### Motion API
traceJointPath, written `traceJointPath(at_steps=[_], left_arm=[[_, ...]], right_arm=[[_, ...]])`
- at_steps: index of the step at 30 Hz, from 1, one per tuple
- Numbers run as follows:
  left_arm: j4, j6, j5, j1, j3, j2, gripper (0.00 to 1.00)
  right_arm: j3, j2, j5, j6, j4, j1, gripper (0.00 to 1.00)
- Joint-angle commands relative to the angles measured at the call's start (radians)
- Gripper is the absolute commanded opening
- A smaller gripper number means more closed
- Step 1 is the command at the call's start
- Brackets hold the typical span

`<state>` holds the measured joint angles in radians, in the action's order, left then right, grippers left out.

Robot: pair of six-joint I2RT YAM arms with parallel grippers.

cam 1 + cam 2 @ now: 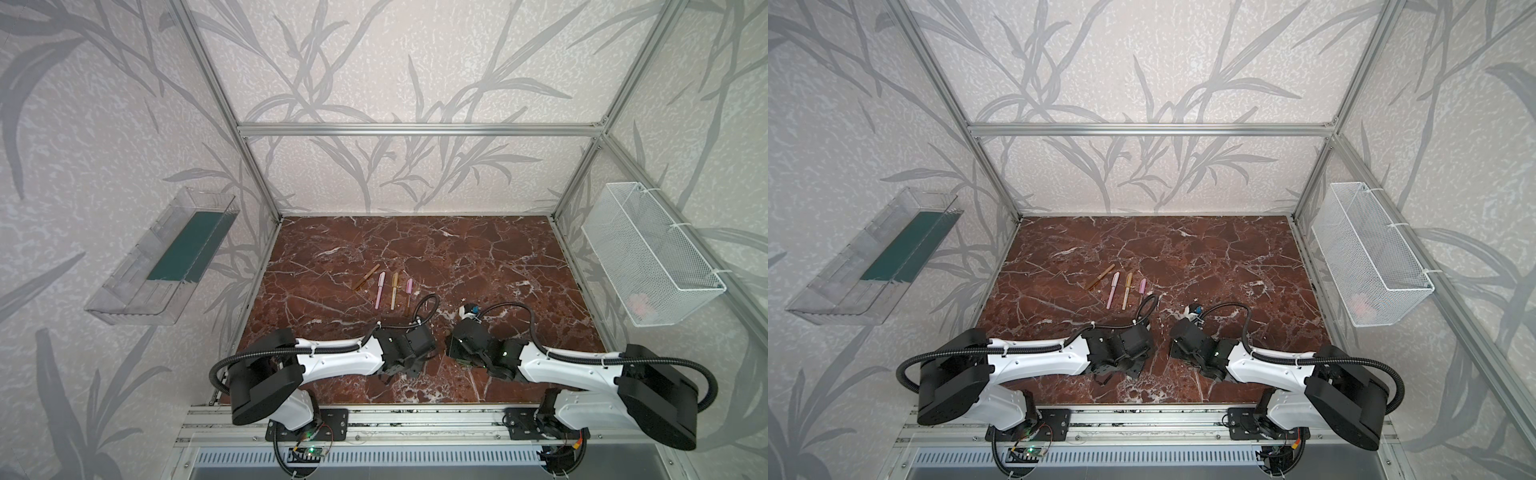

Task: Insert the pens into the pen caps
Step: 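Grasp the tan cap with the right gripper while the left grasps the beige pen, then lift the beige pen with the left while the right brings the tan cap over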

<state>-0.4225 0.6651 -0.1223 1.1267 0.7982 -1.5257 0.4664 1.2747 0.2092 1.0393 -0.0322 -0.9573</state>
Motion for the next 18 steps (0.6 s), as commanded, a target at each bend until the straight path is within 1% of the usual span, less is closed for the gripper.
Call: traceJointPath(at_steps=[1,6,7,10,11,12,18], left_arm=[[-0.073,-0.001,-0.074,0.013,0.038,-0.053,0.38],[-0.072,-0.003,-0.077,0.027,0.065,-0.127,0.26],[-0.073,-0.001,-0.078,0.027,0.068,-0.135,0.22],[-0.073,0.004,-0.090,0.027,0.068,-0.138,0.04],[-0.070,0.007,-0.097,0.027,0.064,-0.125,0.00],[-0.079,0.024,-0.107,0.027,0.063,-0.106,0.00],[-0.108,0.013,-0.171,0.025,0.066,0.081,0.00]], right_arm=[[-0.014,-0.018,0.027,0.009,-0.029,-0.004,0.00],[-0.038,-0.027,0.033,0.018,-0.076,-0.003,0.00],[-0.040,-0.030,0.035,0.018,-0.077,-0.003,0.00],[-0.051,-0.049,0.045,0.019,-0.088,-0.003,0.00],[-0.056,-0.060,0.048,0.019,-0.095,-0.003,0.00],[-0.062,-0.071,0.052,0.019,-0.103,-0.003,0.00],[-0.085,-0.149,0.065,0.003,-0.200,-0.003,0.00]])
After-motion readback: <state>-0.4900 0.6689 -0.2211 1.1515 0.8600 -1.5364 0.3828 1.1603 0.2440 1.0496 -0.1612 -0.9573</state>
